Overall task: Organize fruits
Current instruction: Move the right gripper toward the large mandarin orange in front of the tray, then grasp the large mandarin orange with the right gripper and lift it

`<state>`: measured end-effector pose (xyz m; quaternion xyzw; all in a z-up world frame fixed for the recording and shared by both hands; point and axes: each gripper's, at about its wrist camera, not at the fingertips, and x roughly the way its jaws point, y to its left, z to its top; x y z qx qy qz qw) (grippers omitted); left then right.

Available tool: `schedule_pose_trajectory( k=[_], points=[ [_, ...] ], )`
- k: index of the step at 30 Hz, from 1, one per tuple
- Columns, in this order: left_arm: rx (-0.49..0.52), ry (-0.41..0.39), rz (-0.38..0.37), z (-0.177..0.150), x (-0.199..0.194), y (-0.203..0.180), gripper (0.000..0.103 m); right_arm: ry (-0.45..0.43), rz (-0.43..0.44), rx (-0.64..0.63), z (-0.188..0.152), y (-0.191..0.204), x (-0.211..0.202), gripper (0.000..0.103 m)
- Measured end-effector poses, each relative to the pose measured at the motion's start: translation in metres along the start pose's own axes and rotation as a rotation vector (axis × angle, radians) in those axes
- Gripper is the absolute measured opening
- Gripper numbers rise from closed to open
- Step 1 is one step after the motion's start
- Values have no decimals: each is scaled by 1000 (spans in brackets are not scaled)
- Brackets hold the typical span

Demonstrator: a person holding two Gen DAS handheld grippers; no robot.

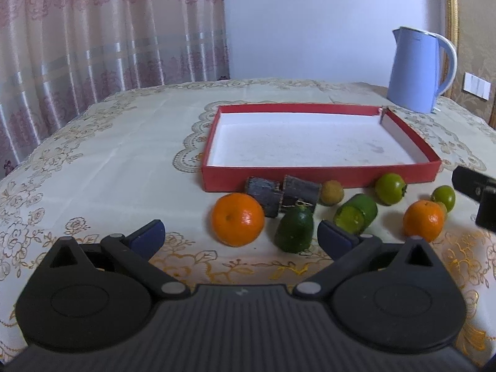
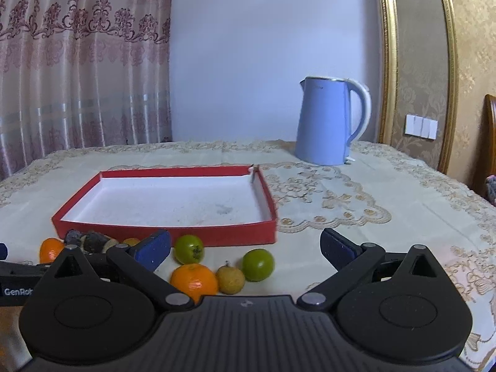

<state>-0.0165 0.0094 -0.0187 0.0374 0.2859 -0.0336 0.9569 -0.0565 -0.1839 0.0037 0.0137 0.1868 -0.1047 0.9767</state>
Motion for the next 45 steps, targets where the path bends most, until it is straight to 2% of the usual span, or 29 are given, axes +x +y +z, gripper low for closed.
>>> schedule_pose_trajectory(
  k=[4,8,16,18,20,25,27,29,31,36,38,45],
  points=[
    [35,-3,-1,-3,6,-8,103,40,-34,-1,1,-15,4,103],
    [59,-17,-11,-5,11,-14,103,29,-93,-22,-5,-36,-2,103],
    [69,-28,-13,-4,22,-14,103,72,-65,4,-16,-63,6,102],
    [67,-33,-11,-4,24,-12,103,81,-35,-7,-19,-62,6,99],
    [52,-32,-17,-4,27,-10,103,98,28,-17,-22,-55,6,89],
    [32,-25,-26,-4,31,-5,103,110,136,-94,-24,-22,6,77],
    [41,-27,-21,-4,33,-5,103,125,180,-97,-24,-11,8,72],
    [38,-20,-22,-5,35,-4,103,145,212,-94,-23,-4,12,63],
    [27,-13,-31,-5,36,-3,103,161,234,-90,-23,1,14,60],
    [11,-10,-49,-5,37,2,103,171,264,-104,-21,12,17,54],
    [4,-10,-58,-6,38,4,103,180,265,-112,-20,17,20,47],
    [-10,-1,-75,-7,41,7,103,199,224,-109,-17,23,33,44]
  ],
)
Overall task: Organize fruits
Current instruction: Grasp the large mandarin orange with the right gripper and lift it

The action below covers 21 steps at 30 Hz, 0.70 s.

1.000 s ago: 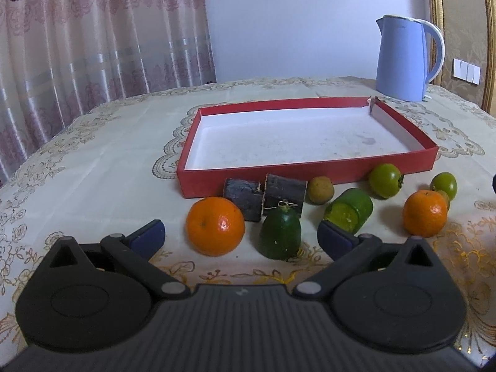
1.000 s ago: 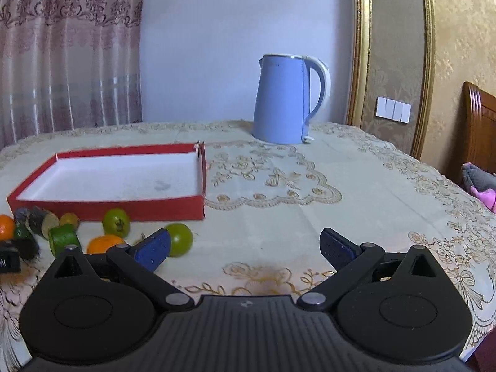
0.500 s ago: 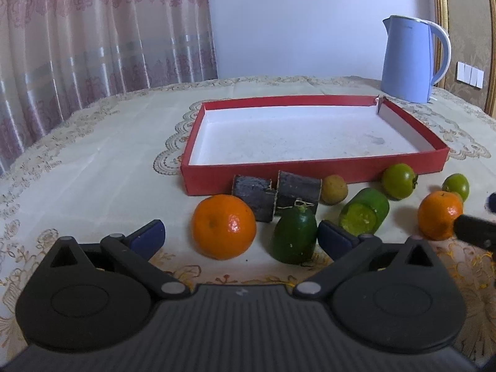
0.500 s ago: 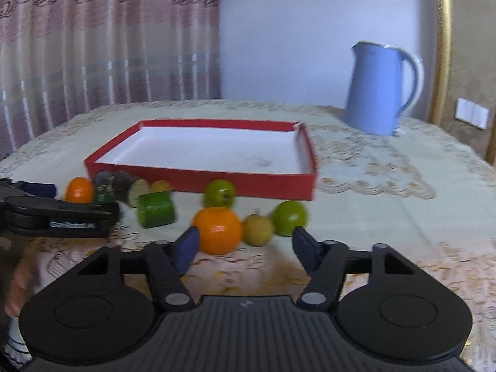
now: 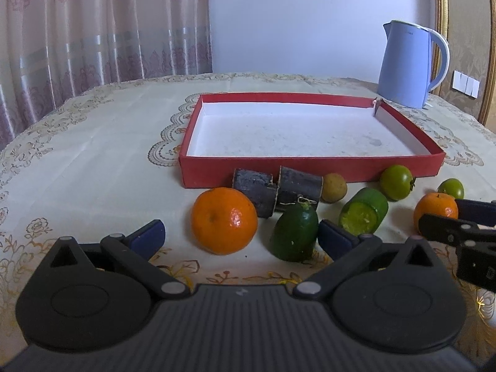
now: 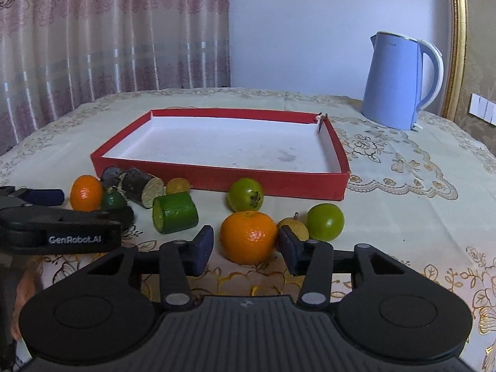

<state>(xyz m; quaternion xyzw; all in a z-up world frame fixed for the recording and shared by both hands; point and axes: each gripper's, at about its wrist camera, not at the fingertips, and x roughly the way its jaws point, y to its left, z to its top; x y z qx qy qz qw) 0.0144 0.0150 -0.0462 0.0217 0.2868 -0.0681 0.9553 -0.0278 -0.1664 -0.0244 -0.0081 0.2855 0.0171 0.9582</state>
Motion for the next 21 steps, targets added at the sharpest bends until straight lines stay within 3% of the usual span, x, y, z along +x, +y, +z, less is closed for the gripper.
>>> schedule_pose_trajectory(
  k=[9,21],
  points=[
    [-14,11,-8,0,2,2,103,-12,-53,-47,3,11,6,42],
    [-7,23,-5,1,5,1,103,-52,-26,5,10,-1,-8,41]
  ],
)
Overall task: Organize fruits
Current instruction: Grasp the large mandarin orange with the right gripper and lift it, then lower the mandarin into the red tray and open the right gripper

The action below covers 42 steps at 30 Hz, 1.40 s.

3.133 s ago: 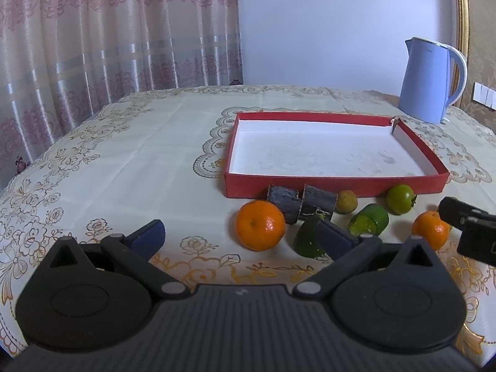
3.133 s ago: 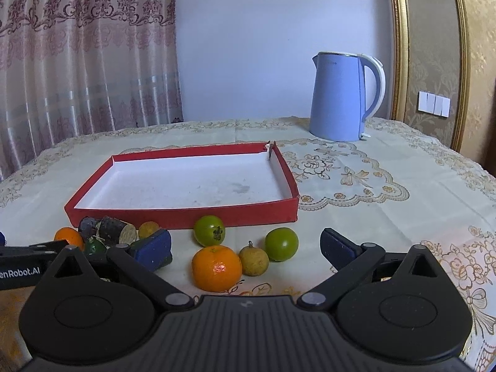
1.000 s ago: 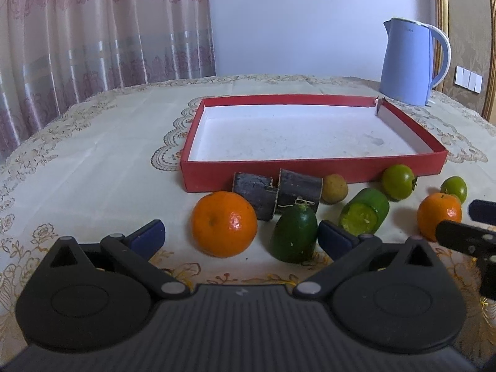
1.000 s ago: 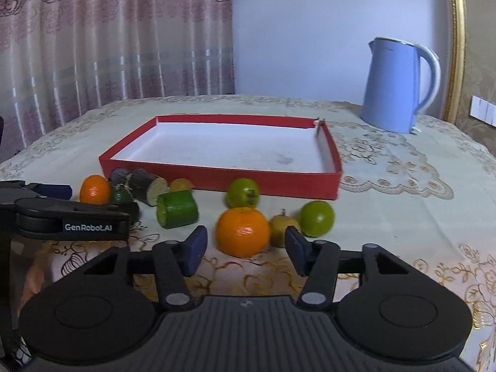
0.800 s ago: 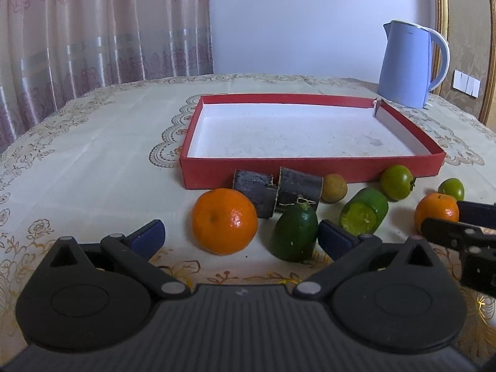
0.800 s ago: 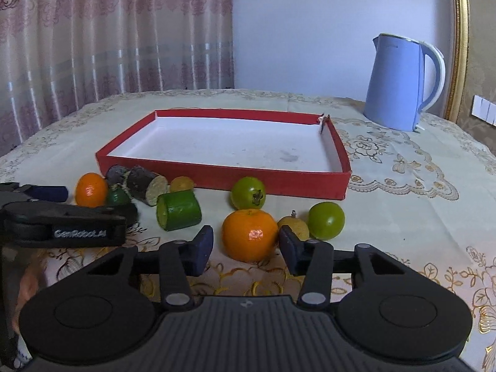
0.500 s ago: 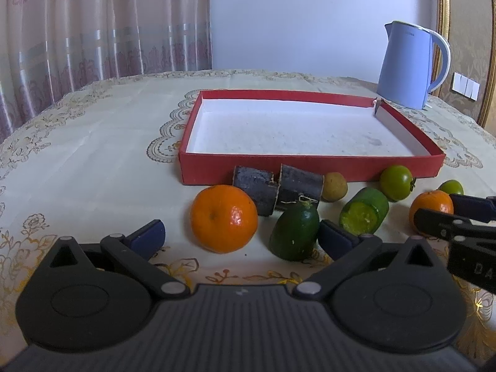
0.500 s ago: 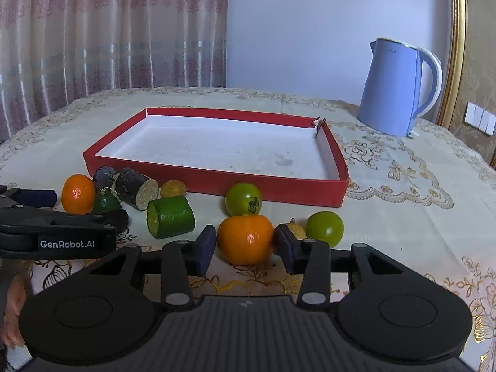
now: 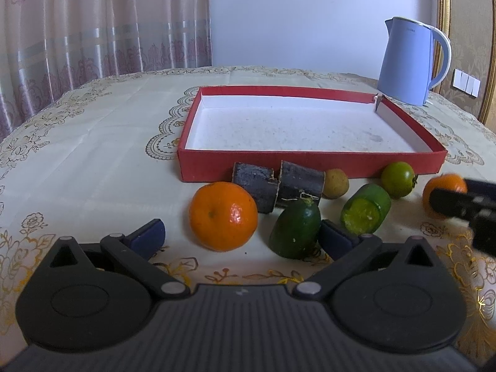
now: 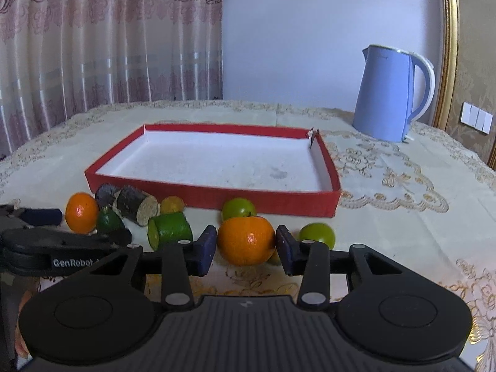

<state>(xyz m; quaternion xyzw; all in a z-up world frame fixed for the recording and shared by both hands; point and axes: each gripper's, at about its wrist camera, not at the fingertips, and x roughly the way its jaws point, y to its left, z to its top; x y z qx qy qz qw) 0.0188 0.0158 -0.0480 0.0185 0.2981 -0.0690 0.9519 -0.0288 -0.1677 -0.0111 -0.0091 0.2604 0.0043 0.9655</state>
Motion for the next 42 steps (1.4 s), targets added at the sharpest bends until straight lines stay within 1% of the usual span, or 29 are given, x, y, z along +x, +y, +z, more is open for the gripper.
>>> schedule_pose_trajectory(
  k=[4,8,13,15,18,22,25,27,33,36,37,39,40,41,42],
  points=[
    [14,3,10,-1,2,-1,103,-40,-19,-14,13,-3,0,41],
    [12,4,11,-1,2,-2,103,-85,-48,-37,30,-8,9,41],
    [14,5,13,-1,3,-5,103,-112,-88,-68,55,-9,36,41],
    [12,7,11,-1,3,-5,103,-93,-96,-68,63,-11,55,41],
    [12,7,12,-1,3,-5,103,-35,-93,-46,73,-17,86,41],
    [11,8,12,0,3,-5,103,36,-116,-44,80,-20,119,41],
    [11,8,13,0,3,-4,103,85,-114,-30,82,-24,138,41],
    [11,8,12,0,3,-4,103,103,-108,-21,80,-26,145,41],
    [11,8,12,-1,3,-5,103,101,-122,-57,80,-21,149,41],
    [10,8,11,0,3,-5,103,104,-117,-46,80,-23,148,42],
    [10,8,11,0,3,-5,103,105,-111,-43,80,-24,147,43],
    [10,8,12,0,3,-5,103,101,-82,-22,82,-27,143,54],
    [10,8,12,0,3,-5,103,92,-84,-15,82,-28,139,66],
    [10,9,11,0,3,-5,103,75,-93,-16,82,-28,134,74],
    [10,8,11,0,3,-5,103,57,-101,-22,82,-28,128,75]
  ],
)
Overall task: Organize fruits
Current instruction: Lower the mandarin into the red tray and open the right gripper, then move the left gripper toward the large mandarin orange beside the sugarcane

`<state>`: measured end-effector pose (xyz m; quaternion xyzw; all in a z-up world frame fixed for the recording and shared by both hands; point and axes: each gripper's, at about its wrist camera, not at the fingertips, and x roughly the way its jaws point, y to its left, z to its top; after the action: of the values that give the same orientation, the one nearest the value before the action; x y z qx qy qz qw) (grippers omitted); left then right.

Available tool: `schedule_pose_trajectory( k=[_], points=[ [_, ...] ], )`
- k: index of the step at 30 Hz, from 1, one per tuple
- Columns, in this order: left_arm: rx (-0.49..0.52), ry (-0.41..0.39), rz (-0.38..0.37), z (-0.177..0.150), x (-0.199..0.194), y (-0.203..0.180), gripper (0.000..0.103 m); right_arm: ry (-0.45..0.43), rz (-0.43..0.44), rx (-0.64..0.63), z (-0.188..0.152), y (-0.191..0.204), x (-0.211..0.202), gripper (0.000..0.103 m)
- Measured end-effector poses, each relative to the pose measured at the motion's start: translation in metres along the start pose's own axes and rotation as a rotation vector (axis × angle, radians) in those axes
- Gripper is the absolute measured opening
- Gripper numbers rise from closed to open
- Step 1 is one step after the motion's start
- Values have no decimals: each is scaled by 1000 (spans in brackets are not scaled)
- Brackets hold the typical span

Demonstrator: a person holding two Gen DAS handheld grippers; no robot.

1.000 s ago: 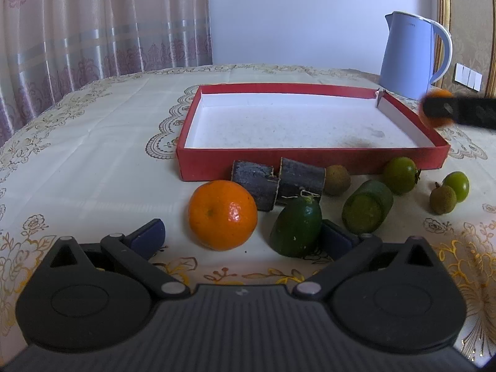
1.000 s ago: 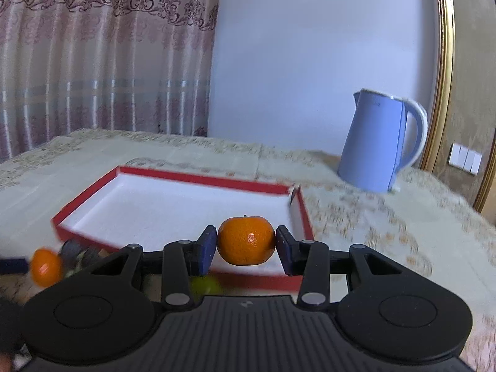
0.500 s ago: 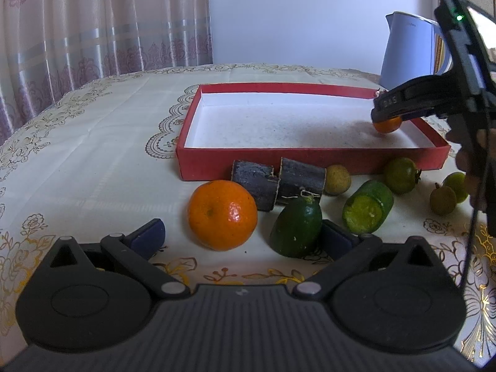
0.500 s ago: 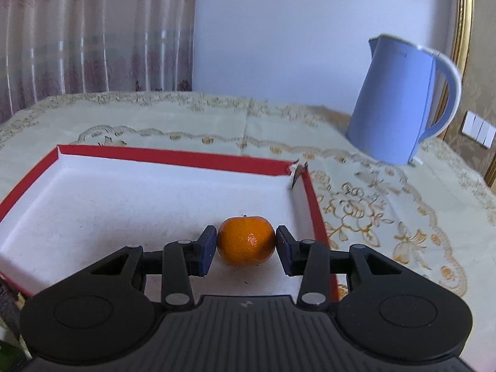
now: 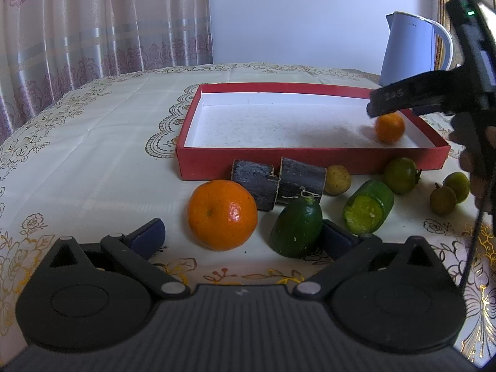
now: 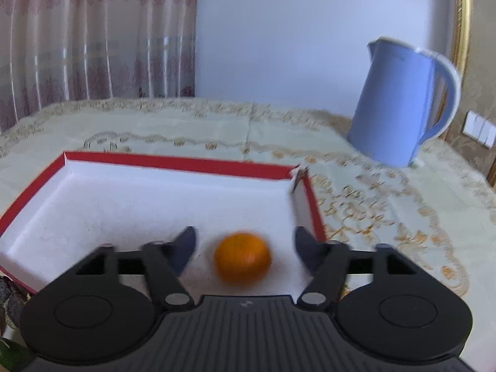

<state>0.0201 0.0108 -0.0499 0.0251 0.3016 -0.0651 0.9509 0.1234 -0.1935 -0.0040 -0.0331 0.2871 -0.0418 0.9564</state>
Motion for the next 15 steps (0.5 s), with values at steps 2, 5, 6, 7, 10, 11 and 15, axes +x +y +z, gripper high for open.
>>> schedule_pose_trajectory(
  k=[2,5,6,7,10,11,15],
  points=[
    [0,0,0,0,0,0,103,-31,-15,-8,-3,-2,-16,76],
    [2,-2,3,0,0,-1,103,-56,10,19,-15,-11,-42,76],
    [4,-2,4,0,0,-1,103,-58,21,27,-21,-13,-49,76],
    [4,-3,5,0,0,-1,103,-60,28,34,-29,-15,-56,76],
    [4,-3,5,0,0,-1,103,-77,13,37,-56,-20,-74,76],
    [4,-3,5,0,1,-1,103,-75,12,33,-65,-21,-79,76],
    [6,-4,6,-1,1,0,103,-61,32,61,-88,-29,-96,76]
  ],
)
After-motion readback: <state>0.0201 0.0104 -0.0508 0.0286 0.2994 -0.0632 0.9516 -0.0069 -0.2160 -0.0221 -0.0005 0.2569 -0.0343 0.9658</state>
